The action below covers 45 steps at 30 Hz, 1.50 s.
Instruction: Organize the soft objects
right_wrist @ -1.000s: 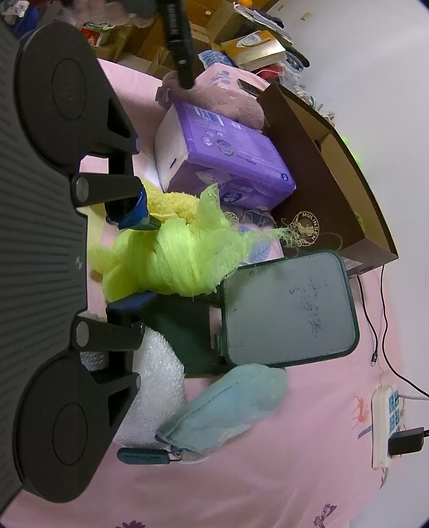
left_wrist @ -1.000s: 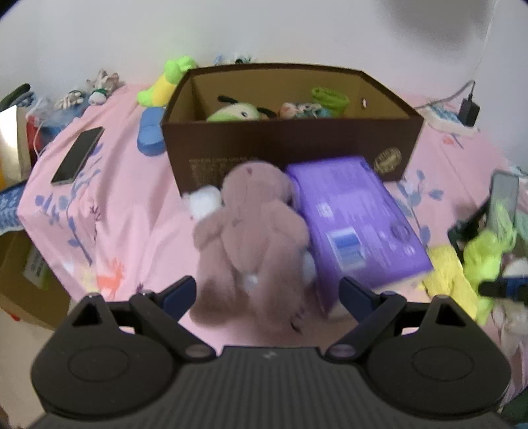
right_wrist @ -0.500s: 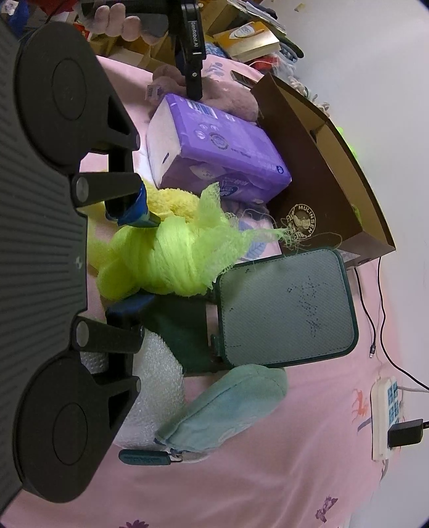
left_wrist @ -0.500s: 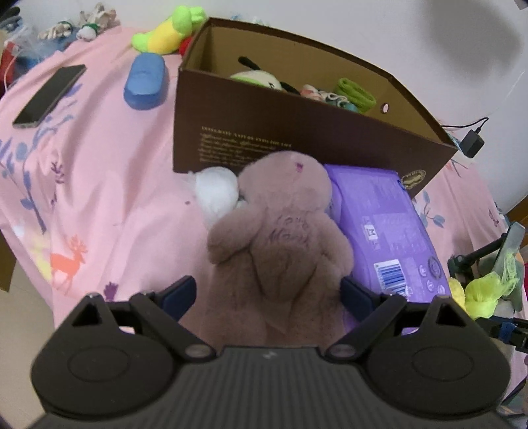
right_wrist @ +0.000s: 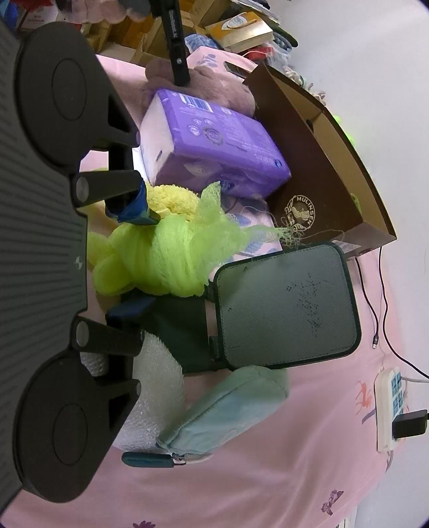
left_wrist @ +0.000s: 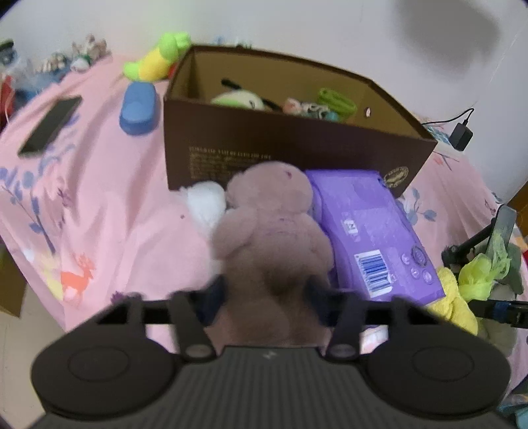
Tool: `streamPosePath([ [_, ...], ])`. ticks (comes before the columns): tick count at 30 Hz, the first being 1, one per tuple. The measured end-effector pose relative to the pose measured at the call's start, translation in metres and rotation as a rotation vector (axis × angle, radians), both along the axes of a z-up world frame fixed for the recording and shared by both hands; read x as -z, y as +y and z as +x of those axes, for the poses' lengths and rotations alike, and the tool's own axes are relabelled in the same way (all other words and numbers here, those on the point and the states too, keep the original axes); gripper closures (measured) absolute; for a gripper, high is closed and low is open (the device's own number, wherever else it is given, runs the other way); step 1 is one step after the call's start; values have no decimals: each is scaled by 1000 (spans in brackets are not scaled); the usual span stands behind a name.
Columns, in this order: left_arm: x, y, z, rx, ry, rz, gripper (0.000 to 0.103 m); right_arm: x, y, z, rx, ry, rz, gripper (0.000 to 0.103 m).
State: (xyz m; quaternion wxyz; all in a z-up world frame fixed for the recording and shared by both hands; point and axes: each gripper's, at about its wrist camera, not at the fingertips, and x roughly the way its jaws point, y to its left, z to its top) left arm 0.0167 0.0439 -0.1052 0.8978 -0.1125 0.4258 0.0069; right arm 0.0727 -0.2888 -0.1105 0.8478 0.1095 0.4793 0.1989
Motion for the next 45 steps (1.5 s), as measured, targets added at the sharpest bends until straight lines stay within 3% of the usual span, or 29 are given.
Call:
streamPosePath([
  [6, 9, 7, 4, 8, 18, -31, 92, 0, 3, 0, 8, 1, -10, 68],
  [8, 14, 14, 2, 11, 12, -94, 82, 0, 2, 1, 15, 4, -9, 68],
  [9, 17, 18, 1, 13, 10, -130, 58, 0, 2, 1, 18, 4, -9, 68],
  [12, 25, 21, 0, 24, 11, -167, 56, 0, 4, 0, 21, 2, -15, 68],
  [15, 29, 14, 0, 45, 12, -130, 56, 0, 5, 0, 25, 1, -19, 67],
  [16, 30, 10, 0, 43, 12, -93, 59, 0, 5, 0, 27, 2, -20, 67],
  [18, 28, 8, 0, 38, 7, -62, 83, 0, 5, 0, 31, 3, -20, 67],
  [22, 17, 12, -2, 8, -24, -33, 83, 0, 5, -1, 35, 0, -21, 67],
  [28, -10, 2, -16, 41, -92, 52, 83, 0, 5, -2, 38, -3, -23, 66],
  [38, -62, 7, -37, 7, -245, 15, 83, 2, 9, -5, 31, -32, -43, 66],
  [39, -66, 7, -38, 7, -256, 6, 85, 1, 8, -6, 27, -38, -38, 69],
  [40, -70, 8, -39, 6, -268, -4, 99, 1, 7, -7, 29, -42, -25, 73],
  [41, -74, 8, -40, 13, -278, -21, 103, 0, 4, -8, 33, -45, -7, 76],
  [45, -73, 4, -39, 22, -274, -20, 103, -1, -1, -12, 45, -58, 22, 81],
])
